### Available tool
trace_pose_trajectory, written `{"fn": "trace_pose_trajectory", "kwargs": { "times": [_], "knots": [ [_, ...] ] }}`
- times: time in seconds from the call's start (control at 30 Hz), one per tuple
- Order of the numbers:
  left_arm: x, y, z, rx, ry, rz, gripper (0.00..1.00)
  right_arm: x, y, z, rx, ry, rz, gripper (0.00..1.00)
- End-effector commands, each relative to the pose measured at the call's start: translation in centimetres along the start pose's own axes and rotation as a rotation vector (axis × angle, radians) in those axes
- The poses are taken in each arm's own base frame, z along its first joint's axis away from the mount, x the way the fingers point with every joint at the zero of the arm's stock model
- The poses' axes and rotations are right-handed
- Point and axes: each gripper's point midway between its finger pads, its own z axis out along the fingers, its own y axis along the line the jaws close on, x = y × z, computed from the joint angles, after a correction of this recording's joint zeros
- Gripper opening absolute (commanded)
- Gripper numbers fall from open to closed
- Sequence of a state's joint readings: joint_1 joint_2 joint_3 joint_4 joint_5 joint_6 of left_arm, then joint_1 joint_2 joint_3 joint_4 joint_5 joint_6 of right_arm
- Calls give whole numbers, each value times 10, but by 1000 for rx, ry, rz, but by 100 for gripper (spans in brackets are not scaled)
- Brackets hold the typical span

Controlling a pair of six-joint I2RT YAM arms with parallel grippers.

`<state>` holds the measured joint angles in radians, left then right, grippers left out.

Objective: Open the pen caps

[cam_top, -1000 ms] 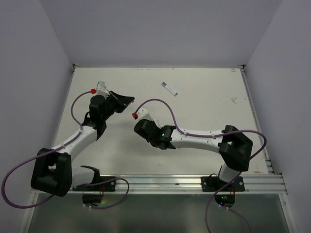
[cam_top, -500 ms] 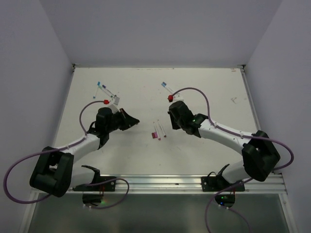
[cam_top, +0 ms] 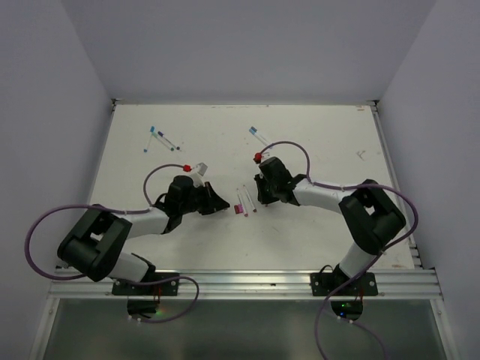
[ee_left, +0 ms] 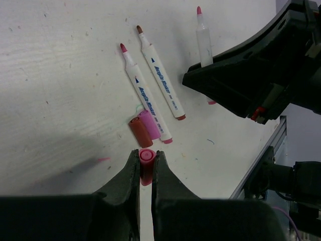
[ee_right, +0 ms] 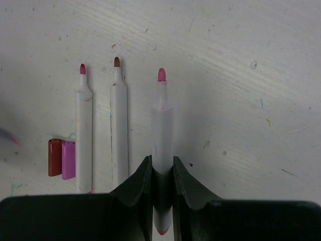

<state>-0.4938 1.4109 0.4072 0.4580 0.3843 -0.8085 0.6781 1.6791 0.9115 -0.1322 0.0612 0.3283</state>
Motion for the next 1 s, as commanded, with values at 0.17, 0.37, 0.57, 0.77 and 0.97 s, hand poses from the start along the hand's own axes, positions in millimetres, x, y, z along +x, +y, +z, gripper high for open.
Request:
{"fn": "trace_pose_trajectory", "kwargs": {
  "times": [0.17,0.37,0.57,0.77,0.97],
  "knots": [
    [22,3,18,18,17,14,2,-27,19,7,-85,-76,-9,8],
    [28,5,23,10,25,9,9,-24,18,9,-83,-69,-10,14],
    [23,7,27,-9,12,8,20,-19,17,11,-79,-57,-8,19],
    [20,10,28,-33,-1,12,33,-15,15,11,-74,-46,-7,28],
    [18,8,27,-29,-7,12,40,-15,15,10,-74,-46,-6,35]
  ]
}}
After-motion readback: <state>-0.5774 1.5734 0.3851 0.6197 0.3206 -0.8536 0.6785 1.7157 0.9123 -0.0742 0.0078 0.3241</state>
